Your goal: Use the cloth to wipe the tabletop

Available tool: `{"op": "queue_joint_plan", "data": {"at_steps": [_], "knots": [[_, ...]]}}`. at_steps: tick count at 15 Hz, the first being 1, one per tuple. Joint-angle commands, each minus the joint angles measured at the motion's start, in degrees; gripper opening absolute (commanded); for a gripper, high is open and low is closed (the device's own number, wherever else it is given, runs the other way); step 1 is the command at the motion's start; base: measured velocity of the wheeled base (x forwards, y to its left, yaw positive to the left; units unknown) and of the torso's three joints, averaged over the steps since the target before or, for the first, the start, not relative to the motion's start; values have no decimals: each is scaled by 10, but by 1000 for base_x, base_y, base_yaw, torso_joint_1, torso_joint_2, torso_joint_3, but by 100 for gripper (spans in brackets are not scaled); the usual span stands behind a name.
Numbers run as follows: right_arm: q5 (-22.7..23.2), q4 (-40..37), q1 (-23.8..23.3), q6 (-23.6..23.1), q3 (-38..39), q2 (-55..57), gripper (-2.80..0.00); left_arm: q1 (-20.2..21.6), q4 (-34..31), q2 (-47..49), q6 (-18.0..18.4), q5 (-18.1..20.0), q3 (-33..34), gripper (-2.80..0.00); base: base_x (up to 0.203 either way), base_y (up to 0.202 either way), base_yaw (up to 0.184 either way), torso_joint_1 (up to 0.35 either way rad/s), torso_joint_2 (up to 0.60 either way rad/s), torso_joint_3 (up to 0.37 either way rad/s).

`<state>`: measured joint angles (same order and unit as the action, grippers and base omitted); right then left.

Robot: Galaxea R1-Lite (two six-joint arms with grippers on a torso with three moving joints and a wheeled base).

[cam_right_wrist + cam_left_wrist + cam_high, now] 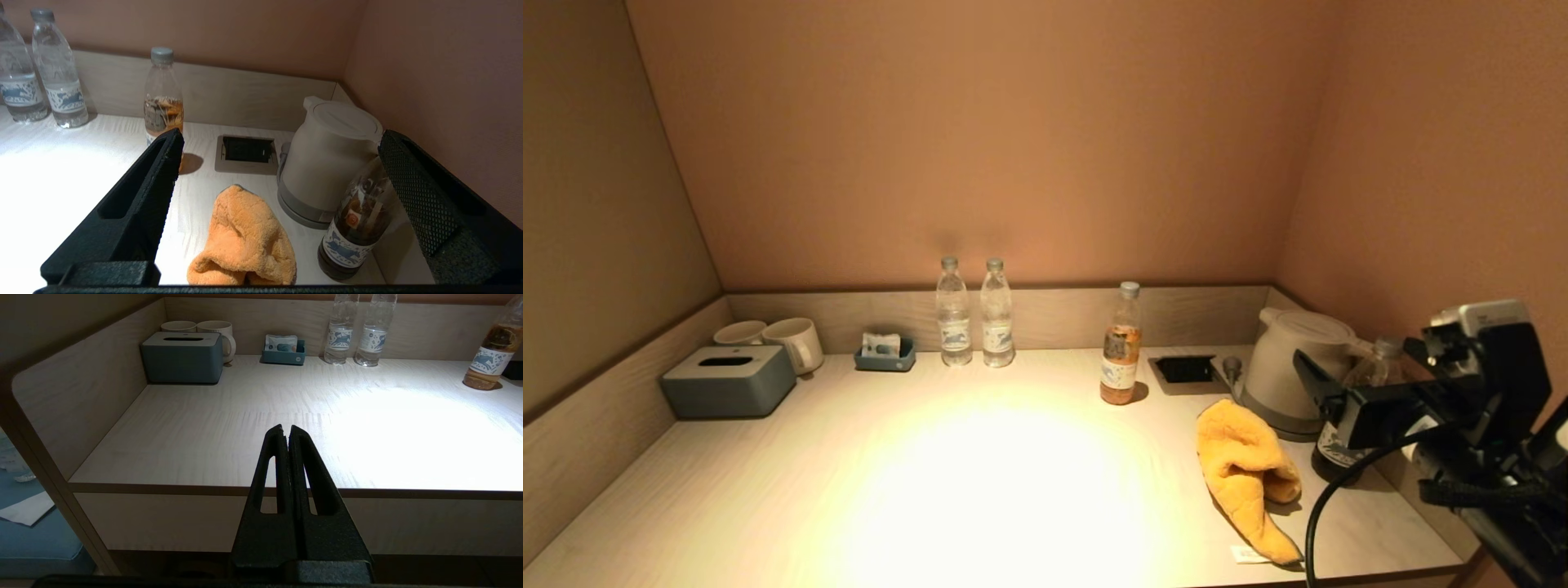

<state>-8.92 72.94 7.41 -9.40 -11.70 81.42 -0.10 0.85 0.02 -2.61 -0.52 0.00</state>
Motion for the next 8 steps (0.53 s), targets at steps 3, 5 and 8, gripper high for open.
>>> {"op": "queue_joint_plan", "data": {"at_steps": [3, 5, 8], "knots": [[-1, -125, 13, 7, -14, -131, 0, 0, 0, 0, 0, 0, 0, -280, 0, 0, 0, 0, 0, 0], [-1, -196, 17, 20, -27, -197, -280, 0, 0, 0, 0, 0, 0, -280, 0, 0, 0, 0, 0, 0], [0, -315, 22, 42, -57, -271, -280, 0, 0, 0, 0, 0, 0, -280, 0, 0, 0, 0, 0, 0]]}}
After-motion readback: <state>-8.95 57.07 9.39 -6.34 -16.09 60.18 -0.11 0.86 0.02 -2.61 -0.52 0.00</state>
